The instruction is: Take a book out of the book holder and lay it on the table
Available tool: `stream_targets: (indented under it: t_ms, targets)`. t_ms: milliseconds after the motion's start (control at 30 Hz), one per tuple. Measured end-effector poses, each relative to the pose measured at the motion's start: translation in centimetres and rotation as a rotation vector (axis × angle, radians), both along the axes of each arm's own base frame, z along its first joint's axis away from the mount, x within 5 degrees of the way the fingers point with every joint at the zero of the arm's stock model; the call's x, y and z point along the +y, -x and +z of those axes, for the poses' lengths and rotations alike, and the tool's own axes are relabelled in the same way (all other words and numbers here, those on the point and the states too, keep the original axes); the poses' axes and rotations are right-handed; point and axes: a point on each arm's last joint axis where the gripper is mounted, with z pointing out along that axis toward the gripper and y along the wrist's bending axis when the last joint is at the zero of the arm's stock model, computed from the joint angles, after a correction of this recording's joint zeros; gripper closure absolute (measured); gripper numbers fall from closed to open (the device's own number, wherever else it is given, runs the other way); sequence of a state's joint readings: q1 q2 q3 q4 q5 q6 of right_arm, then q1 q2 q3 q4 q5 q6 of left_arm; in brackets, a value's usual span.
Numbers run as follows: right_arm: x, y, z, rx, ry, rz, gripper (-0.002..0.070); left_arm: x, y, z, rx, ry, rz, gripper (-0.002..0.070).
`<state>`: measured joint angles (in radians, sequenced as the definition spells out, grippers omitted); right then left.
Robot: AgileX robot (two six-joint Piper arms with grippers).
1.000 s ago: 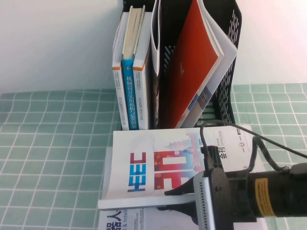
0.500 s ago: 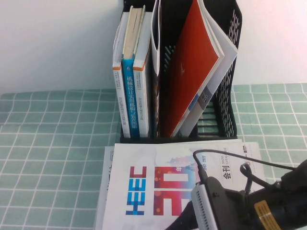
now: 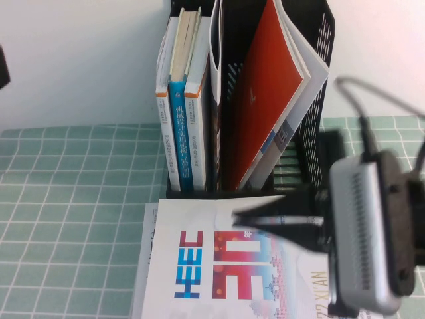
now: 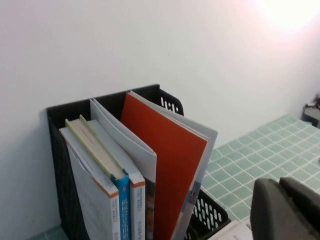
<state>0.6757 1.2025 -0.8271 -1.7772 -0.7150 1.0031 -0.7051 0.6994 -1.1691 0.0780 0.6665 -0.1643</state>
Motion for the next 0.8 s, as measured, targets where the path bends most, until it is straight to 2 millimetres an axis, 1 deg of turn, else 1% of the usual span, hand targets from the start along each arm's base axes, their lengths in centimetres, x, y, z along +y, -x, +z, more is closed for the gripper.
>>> stream_targets:
  t_ms: [67,133,200,267,300,333,367,400,433,500,567,633,700,800]
  targets:
    - [-1.4,-0.4,2.5,-0.15,-0.04,-0.165,0.0663,0.4,0.4,-1.5,-0.045,0.013,0.003,0.0678]
    - [-3.5,-0.5,4.8,-0.294,-0.079,-0.351,0.0669,0.7,0.7,-3.1,-0.078,0.016,0.006,0.0678]
    - [-6.0,-0.7,6.9,-0.409,-0.115,-0.587,0.0671,1.2,1.1,-4.9,-0.089,-0.005,0.013,0.0678]
    - [-8.5,-0.7,8.2,-0.466,-0.131,-0.801,0.0674,1.6,1.4,-6.7,-0.088,-0.037,0.022,0.0678]
    - [-9.9,-0.5,8.6,-0.481,-0.108,-0.913,0.0675,1.8,1.5,-7.5,-0.084,-0.054,0.028,0.0678]
    - [-11.2,-0.4,8.4,-0.45,-0.063,-1.019,0.0676,1.9,1.6,-8.2,-0.075,-0.068,0.037,0.0678]
    - [-12.4,-0.1,8.2,-0.418,0.027,-1.104,0.0676,2.1,1.6,-8.9,-0.058,-0.082,0.048,0.0678]
    - [-13.5,0.4,7.5,-0.359,0.144,-1.161,0.0677,2.2,1.6,-9.6,-0.037,-0.096,0.061,0.0678]
    - [-14.3,0.9,6.7,-0.292,0.243,-1.188,0.0677,2.3,1.5,-10.2,-0.011,-0.111,0.073,0.0678]
    - [-15.4,2.5,4.7,-0.091,0.427,-1.184,0.0677,2.4,1.4,-11.6,0.053,-0.134,0.096,0.0678]
    - [-15.8,4.2,3.1,0.063,0.496,-1.127,0.0677,2.3,1.1,-13.0,0.098,-0.151,0.1,0.0678]
    - [-15.9,5.9,1.7,0.172,0.47,-1.061,0.0677,2.0,0.9,-14.3,0.119,-0.166,0.094,0.0678]
    - [-16.2,7.7,0.6,0.236,0.359,-0.998,0.0677,1.5,0.6,-15.8,0.116,-0.162,0.078,0.0678]
    - [-16.8,10.0,-0.8,0.263,0.146,-0.932,0.0678,0.8,0.3,-17.7,0.082,-0.126,0.042,0.0678]
